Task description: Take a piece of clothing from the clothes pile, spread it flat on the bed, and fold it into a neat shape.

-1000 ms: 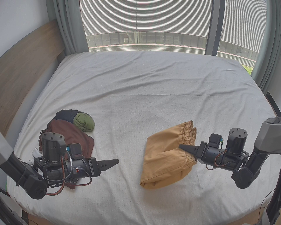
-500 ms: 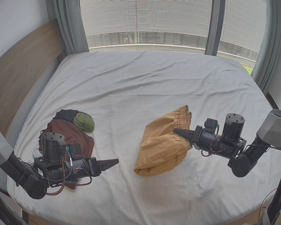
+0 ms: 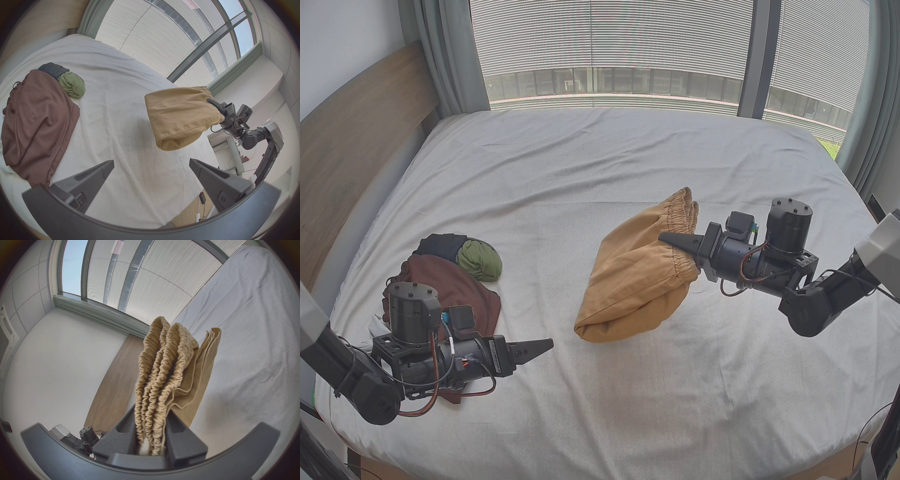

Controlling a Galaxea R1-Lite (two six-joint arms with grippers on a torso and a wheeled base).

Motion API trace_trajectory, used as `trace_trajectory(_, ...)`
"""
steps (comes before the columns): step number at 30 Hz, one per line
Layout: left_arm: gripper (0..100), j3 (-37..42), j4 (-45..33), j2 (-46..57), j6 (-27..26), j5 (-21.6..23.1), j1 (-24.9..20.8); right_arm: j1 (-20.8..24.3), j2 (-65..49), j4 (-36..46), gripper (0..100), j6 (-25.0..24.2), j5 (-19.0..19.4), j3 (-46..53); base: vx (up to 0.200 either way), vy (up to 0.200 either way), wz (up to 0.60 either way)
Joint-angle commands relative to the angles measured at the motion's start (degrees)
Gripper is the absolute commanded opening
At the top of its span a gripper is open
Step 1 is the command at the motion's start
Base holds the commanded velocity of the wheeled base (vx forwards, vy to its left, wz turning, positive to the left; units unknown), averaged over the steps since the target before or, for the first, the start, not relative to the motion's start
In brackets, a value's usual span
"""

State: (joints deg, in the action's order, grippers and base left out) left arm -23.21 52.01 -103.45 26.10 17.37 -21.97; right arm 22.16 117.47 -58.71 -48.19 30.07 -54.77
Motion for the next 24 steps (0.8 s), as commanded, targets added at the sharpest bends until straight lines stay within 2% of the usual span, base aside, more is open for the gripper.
trace_trajectory(1, 100, 0.0, 0.0, -0.3, 0.0, 0.0, 0.0, -0.1, 0.3, 2.0, 0, -0.3, 0.2, -4.6, 0.0, 0.0, 0.0)
trace_trajectory(24, 100, 0.1, 0.4, 0.2, 0.0, -0.1, 1.1, -0.5, 11.5, 12.9, 0, -0.8, 0.3, -24.2, 0.0, 0.0, 0.0)
